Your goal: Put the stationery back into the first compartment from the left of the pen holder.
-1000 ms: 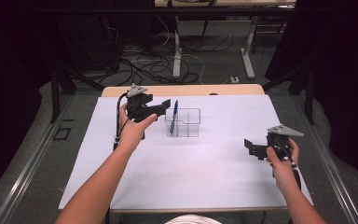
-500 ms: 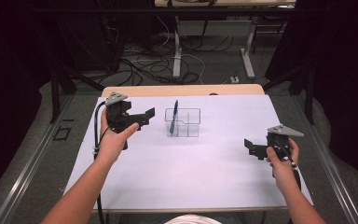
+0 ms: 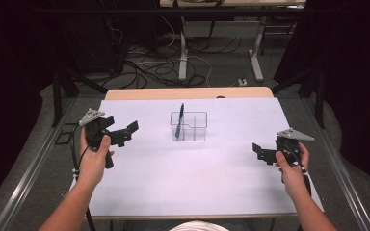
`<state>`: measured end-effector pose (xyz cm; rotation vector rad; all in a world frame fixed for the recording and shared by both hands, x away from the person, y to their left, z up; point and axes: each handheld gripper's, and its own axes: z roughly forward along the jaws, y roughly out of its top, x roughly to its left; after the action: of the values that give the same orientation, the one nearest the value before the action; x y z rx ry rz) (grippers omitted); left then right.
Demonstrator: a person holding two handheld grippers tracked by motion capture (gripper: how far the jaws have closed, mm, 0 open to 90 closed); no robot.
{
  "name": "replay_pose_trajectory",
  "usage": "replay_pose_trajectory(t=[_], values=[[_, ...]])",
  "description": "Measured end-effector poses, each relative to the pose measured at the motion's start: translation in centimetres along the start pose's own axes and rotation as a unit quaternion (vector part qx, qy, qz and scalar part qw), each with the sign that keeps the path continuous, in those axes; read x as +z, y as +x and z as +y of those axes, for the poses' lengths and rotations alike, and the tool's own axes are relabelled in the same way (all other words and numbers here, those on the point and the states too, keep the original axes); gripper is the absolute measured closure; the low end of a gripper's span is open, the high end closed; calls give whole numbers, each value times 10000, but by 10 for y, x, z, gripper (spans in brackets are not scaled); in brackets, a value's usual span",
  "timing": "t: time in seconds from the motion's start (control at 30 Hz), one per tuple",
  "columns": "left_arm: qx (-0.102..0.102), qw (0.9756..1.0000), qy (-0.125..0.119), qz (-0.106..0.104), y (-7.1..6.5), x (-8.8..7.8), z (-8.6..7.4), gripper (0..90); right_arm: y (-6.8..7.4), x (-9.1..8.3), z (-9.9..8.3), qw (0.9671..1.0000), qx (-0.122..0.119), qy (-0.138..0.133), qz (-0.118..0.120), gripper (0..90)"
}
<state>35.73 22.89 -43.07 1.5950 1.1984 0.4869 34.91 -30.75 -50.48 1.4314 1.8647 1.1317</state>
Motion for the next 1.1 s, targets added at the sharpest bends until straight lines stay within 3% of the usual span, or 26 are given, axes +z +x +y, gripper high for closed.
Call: replay_pose_trajectory(t=[0.27, 0.53, 0.87, 1.1], values=[[-146, 9998, -74, 129, 26, -13, -27, 2, 0, 1, 0, 10000, 19, 4, -3, 0], [-432, 9988, -112, 225, 53, -18, -54, 2, 0, 2, -1, 10000, 11, 10, -37, 0], [-891, 9948, -200, 460, 77, -18, -72, 5, -2, 2, -2, 10000, 9, 44, -16, 0], [-982, 9935, -122, 556, 86, -17, -81, 5, -2, 3, -3, 10000, -9, 66, -17, 0]])
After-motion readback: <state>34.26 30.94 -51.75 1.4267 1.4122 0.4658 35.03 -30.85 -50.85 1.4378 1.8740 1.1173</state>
